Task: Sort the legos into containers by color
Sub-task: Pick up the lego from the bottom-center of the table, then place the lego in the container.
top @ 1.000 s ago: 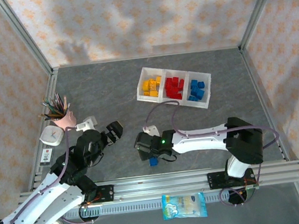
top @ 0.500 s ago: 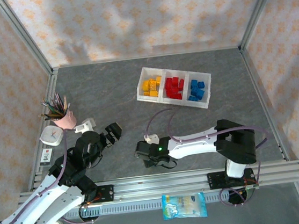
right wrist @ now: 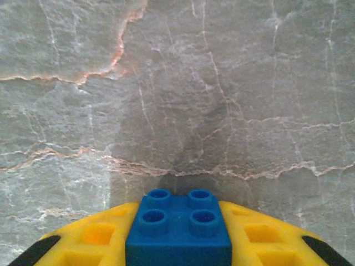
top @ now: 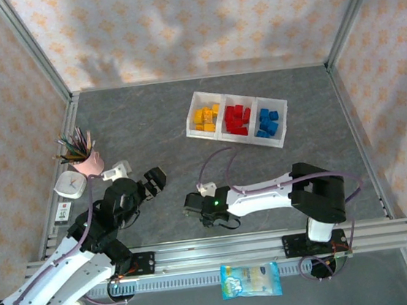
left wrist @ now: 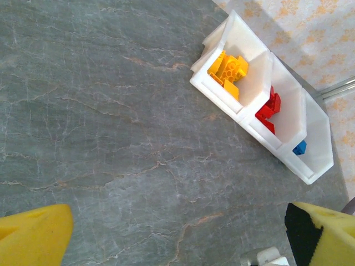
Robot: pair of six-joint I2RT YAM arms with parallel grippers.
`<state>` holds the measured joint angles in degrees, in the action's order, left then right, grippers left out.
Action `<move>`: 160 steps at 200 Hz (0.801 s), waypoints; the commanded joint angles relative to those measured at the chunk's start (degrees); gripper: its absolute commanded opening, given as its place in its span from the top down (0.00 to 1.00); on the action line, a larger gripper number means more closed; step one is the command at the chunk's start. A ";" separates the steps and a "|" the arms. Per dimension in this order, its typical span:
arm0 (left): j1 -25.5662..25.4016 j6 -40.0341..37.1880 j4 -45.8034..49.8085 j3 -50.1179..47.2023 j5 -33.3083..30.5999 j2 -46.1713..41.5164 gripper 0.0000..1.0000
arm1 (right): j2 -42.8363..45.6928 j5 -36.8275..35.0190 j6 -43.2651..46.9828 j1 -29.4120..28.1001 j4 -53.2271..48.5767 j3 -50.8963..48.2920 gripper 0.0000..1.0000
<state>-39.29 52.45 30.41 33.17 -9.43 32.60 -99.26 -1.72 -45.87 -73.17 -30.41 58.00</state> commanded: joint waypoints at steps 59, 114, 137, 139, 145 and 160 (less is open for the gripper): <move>0.09 -7.18 -9.16 5.35 0.76 8.71 0.01 | 11.73 -10.72 10.24 17.81 -3.60 4.63 0.68; 1.04 -12.28 -21.53 9.82 4.19 21.14 0.01 | 11.83 -9.65 21.50 39.20 1.14 10.50 0.68; 1.58 -13.24 -25.84 11.47 5.82 26.12 0.01 | 9.60 -7.71 23.30 46.94 4.43 12.31 0.67; 1.58 -13.42 -26.24 11.59 6.02 26.58 0.01 | 9.28 -7.41 23.39 47.60 4.93 12.27 0.67; 1.71 -13.66 -27.06 12.03 6.39 27.77 0.01 | 8.43 -6.52 23.53 49.57 5.80 12.68 0.67; 1.93 -14.06 -28.03 13.60 6.83 30.34 0.01 | 5.21 -4.86 23.62 53.83 6.62 14.35 0.67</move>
<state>-38.06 40.95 8.47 43.48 -4.62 59.83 -89.67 -8.34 -25.08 -24.36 -26.70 69.89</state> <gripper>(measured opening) 0.992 0.335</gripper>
